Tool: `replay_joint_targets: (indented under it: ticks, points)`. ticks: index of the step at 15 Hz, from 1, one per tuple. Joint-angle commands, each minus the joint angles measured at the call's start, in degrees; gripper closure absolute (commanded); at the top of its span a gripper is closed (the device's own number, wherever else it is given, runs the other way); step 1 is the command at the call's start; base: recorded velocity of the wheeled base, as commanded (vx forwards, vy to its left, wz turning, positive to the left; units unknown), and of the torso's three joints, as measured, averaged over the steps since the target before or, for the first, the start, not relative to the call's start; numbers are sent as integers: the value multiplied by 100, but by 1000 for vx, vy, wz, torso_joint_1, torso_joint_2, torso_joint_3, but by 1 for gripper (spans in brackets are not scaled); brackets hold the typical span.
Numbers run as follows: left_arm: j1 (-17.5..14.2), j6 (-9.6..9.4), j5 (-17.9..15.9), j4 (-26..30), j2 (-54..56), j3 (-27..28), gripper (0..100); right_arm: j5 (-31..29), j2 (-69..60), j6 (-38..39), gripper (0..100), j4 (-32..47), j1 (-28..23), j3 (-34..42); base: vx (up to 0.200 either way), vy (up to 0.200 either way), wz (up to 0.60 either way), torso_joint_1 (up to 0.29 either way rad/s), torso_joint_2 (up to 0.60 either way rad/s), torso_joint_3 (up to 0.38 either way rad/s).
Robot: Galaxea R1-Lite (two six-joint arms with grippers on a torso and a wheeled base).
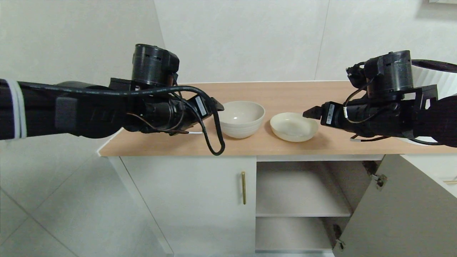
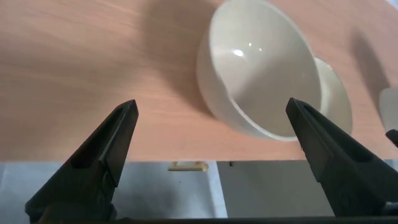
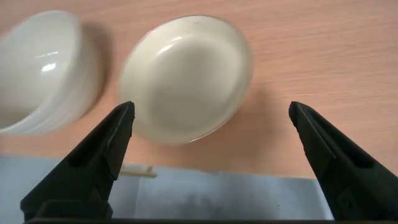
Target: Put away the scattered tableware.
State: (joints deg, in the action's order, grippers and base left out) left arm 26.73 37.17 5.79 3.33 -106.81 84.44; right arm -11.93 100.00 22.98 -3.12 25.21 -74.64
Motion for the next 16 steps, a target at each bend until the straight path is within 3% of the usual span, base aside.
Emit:
replay_joint_targets:
  ticks: [1, 8, 9, 16]
  points:
    - [51, 18, 27, -25, -279, 99, 0, -63, 90, -4, 0, -31, -25, 29, 0, 0, 0, 0, 0, 0]
    - [60, 54, 36, -69, -630, 318, 0, -81, -7, -13, 0, -31, -16, 90, 0, 0, 0, 0, 0, 0]
    - [60, 54, 45, -69, -665, 327, 100, -72, -24, -13, 0, -31, -16, 99, 0, 0, 0, 0, 0, 0]
    - [60, 54, 45, -69, -560, 327, 100, -81, -77, -13, 0, -31, -7, 99, 0, 0, 0, 0, 0, 0]
